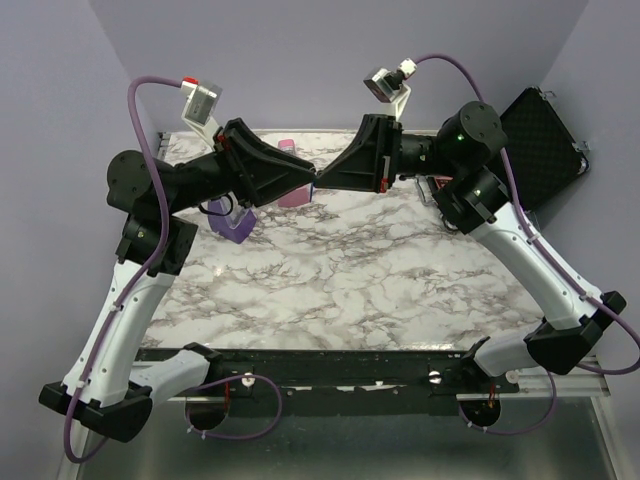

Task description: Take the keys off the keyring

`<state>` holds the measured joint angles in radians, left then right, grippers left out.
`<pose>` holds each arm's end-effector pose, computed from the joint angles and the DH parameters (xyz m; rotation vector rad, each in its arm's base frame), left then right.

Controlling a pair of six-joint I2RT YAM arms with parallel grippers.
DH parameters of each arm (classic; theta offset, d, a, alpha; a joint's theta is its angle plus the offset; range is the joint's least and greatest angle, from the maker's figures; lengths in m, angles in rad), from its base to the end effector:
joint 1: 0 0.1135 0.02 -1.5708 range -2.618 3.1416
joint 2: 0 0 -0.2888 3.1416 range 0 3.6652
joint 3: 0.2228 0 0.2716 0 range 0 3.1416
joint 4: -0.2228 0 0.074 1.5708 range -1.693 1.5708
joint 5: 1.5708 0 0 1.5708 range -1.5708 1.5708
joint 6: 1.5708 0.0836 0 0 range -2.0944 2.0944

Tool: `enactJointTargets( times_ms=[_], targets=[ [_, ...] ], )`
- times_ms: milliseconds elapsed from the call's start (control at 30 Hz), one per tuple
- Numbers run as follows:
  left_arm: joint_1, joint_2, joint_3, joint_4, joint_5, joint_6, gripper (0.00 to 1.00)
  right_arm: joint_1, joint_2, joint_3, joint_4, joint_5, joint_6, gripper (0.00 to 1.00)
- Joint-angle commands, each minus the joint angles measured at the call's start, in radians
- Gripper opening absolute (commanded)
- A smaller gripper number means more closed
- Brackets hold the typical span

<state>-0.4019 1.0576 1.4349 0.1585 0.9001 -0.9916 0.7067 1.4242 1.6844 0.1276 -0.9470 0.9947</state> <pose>0.1683 -0.1427 0.5828 0.5713 1.3184 -1.6408 0.2085 0.2672 0.5718 -0.8069 1.4507 1.9231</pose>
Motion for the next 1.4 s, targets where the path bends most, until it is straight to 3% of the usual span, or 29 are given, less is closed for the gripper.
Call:
enactJointTargets(
  times_ms=[0, 133, 467, 667, 967, 1200, 1367],
  targets=[
    [-0.012, 0.008, 0.044, -0.022, -0.032, 0.031, 0.37, -0.001, 0.010, 0.026, 0.027, -0.019, 0.004, 0.01],
    [-0.017, 0.015, 0.053, -0.042, -0.036, 0.045, 0.33, -0.001, 0.013, 0.028, 0.029, -0.022, 0.002, 0.01],
    [-0.031, 0.028, 0.085, -0.114, -0.049, 0.090, 0.00, -0.001, 0.018, 0.029, 0.029, -0.029, 0.001, 0.01],
    [-0.038, 0.036, 0.119, -0.157, -0.030, 0.134, 0.00, 0.000, 0.021, 0.031, 0.004, -0.052, -0.010, 0.01],
    [-0.040, 0.056, 0.272, -0.511, 0.042, 0.364, 0.00, 0.002, 0.019, 0.097, -0.304, -0.061, -0.185, 0.01],
    [-0.060, 0.108, 0.389, -0.758, 0.111, 0.536, 0.00, 0.000, 0.013, 0.097, -0.384, -0.076, -0.225, 0.01],
    [-0.100, 0.119, 0.390, -0.818, 0.123, 0.582, 0.00, 0.002, 0.030, 0.132, -0.488, -0.099, -0.271, 0.01]
  ],
)
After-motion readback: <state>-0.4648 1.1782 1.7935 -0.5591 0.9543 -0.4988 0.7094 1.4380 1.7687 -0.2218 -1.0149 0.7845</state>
